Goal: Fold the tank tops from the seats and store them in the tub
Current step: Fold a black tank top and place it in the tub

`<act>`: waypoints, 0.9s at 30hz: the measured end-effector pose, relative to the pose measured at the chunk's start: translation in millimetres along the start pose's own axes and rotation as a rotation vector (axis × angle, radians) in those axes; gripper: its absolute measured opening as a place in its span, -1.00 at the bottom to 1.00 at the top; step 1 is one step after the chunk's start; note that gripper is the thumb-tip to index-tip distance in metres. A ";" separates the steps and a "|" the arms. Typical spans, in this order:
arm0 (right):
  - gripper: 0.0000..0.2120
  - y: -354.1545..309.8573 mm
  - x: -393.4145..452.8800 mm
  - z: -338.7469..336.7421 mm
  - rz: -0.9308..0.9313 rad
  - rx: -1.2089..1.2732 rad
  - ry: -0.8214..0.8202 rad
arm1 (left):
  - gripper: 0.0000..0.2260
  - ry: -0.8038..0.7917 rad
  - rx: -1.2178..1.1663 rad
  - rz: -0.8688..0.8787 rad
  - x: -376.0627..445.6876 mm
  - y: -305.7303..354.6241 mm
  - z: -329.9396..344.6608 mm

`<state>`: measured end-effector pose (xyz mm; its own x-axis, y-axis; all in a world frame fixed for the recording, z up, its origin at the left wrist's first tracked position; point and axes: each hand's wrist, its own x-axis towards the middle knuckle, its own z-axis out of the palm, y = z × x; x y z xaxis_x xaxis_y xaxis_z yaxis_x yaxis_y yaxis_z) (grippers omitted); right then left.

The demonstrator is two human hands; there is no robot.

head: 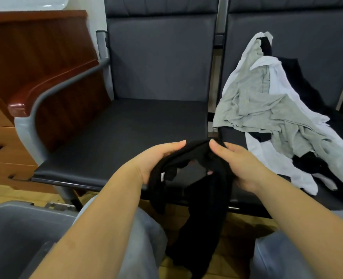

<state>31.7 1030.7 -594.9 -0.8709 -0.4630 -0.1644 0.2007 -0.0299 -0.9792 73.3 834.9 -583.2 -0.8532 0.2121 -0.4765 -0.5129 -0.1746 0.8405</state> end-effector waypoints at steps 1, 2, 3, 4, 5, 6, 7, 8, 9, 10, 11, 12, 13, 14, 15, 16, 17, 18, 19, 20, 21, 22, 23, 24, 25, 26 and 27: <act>-0.75 -3.4 1.4 -4.9 0.021 0.058 0.057 | -0.72 0.027 0.082 -0.005 -0.2 -0.3 1.2; -0.72 -6.0 3.4 -10.8 0.042 0.106 0.111 | -0.71 0.043 0.142 -0.005 0.0 -0.7 2.0; -0.69 -8.4 5.0 -16.3 0.067 0.144 0.150 | -0.71 0.037 0.181 0.004 0.3 -0.6 2.2; -0.66 -10.3 6.3 -21.1 0.086 0.172 0.170 | -0.72 0.017 0.196 0.018 0.3 -0.2 2.2; -0.64 -11.6 6.9 -24.8 0.101 0.194 0.174 | -0.74 0.000 0.184 0.030 1.4 -0.1 0.4; -0.62 -12.5 7.1 -27.3 0.105 0.199 0.174 | -0.75 -0.013 0.141 0.035 1.5 0.5 -0.4; -0.62 -13.5 6.3 -27.6 0.103 0.188 0.174 | -0.76 -0.016 0.078 0.035 1.8 1.1 -1.7; -0.64 -12.9 5.8 -27.0 0.086 0.156 0.171 | -0.76 -0.015 0.000 0.040 1.2 1.8 -2.8; -0.67 -11.5 4.7 -24.9 0.055 0.098 0.160 | -0.76 -0.013 -0.087 0.052 0.5 2.8 -3.1; -0.70 -8.5 4.2 -22.6 0.011 0.021 0.138 | -0.75 -0.010 -0.170 0.069 -0.6 3.7 -3.2; -0.69 -4.9 3.4 -19.6 -0.031 -0.048 0.109 | -0.75 -0.008 -0.237 0.085 -1.9 4.3 -2.4; -0.61 -0.6 3.0 -17.8 -0.064 -0.112 0.064 | -0.75 0.003 -0.278 0.094 -2.3 4.4 -2.0; -0.52 3.4 2.5 -15.6 -0.071 -0.164 0.005 | -0.74 0.016 -0.291 0.093 -2.9 4.4 -0.5; -0.47 6.9 1.4 -12.6 -0.063 -0.213 -0.072 | -0.73 0.032 -0.280 0.085 -3.3 3.7 1.5; -0.47 10.0 0.2 -9.2 -0.052 -0.255 -0.143 | -0.73 0.045 -0.258 0.069 -2.8 2.6 2.9; -0.52 13.0 -0.2 -5.8 -0.045 -0.292 -0.192 | -0.72 0.049 -0.231 0.048 -2.7 1.4 4.5; -0.60 14.8 -0.5 -2.9 -0.047 -0.333 -0.208 | -0.71 0.042 -0.203 0.025 -2.7 0.2 6.2; -0.69 14.8 -0.8 -0.4 -0.069 -0.387 -0.198 | -0.70 0.025 -0.177 0.007 -2.6 -0.9 7.2; -0.78 13.8 -1.0 1.7 -0.099 -0.431 -0.171 | -0.69 0.007 -0.160 -0.006 -3.3 -1.3 8.4; -0.81 13.6 -0.6 2.1 -0.125 -0.455 -0.140 | -0.68 -0.002 -0.155 -0.010 -3.7 -1.3 8.7; -0.80 13.4 -0.7 1.8 -0.138 -0.455 -0.109 | -0.68 -0.001 -0.161 -0.005 -3.4 -1.2 8.0; -0.80 12.5 -1.4 1.3 -0.146 -0.446 -0.083 | -0.67 0.006 -0.174 0.008 -3.4 -0.6 7.3; -0.81 11.6 -2.1 0.8 -0.153 -0.436 -0.058 | -0.67 0.011 -0.186 0.021 -3.3 0.4 6.6; -0.81 10.1 -3.2 0.5 -0.164 -0.426 -0.043 | -0.66 0.011 -0.191 0.027 -3.1 1.2 5.9; -0.79 9.4 -3.7 0.2 -0.173 -0.412 -0.034 | -0.63 0.008 -0.177 0.024 -2.8 1.4 5.1; -0.73 8.9 -3.7 0.0 -0.181 -0.384 -0.028 | -0.60 0.004 -0.140 0.014 -2.1 0.9 4.9; -0.67 7.9 -4.0 0.5 -0.179 -0.345 -0.023 | -0.57 0.003 -0.087 -0.004 -0.4 -0.4 4.8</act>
<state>37.0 1031.9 -601.9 -0.8676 -0.4971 0.0111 -0.1190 0.1858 -0.9754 74.3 839.5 -582.1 -0.8512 0.2098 -0.4811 -0.5227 -0.2570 0.8128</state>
